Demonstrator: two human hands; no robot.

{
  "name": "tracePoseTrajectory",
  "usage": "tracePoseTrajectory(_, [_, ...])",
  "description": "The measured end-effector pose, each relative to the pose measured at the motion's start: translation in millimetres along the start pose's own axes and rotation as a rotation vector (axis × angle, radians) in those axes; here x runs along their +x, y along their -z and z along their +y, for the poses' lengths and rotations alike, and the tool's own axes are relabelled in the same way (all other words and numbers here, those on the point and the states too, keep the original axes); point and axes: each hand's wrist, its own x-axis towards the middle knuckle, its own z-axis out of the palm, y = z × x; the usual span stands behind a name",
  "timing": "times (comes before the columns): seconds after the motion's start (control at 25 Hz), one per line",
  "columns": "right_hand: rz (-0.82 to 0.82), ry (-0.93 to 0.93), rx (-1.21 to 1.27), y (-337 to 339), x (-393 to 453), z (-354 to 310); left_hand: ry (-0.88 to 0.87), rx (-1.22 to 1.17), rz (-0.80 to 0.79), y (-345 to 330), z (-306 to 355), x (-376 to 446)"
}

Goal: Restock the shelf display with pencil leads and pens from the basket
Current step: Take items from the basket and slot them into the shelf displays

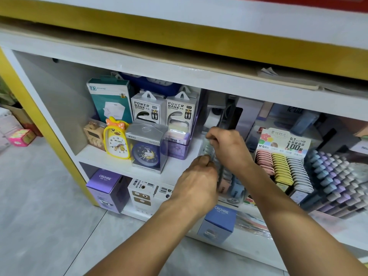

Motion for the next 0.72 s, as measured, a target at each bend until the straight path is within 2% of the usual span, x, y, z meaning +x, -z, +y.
tracePoseTrajectory(0.2, [0.029, -0.041, -0.057, -1.0, 0.5, 8.0, -0.005, 0.005, 0.007, -0.3, -0.4, 0.2])
tracePoseTrajectory(0.36, [-0.033, -0.040, -0.014, -2.2, -0.9, 8.9, -0.006, 0.009, 0.004, -1.5, -0.8, 1.8])
tracePoseTrajectory(0.56, [-0.143, -0.040, -0.216, 2.6, -0.5, 2.3, -0.006, -0.001, -0.005, -4.7, -4.3, 4.4])
tracePoseTrajectory(0.72, [0.018, -0.019, -0.029, 24.5, -21.2, -17.3, -0.042, -0.011, 0.066, 3.5, -2.4, 0.2])
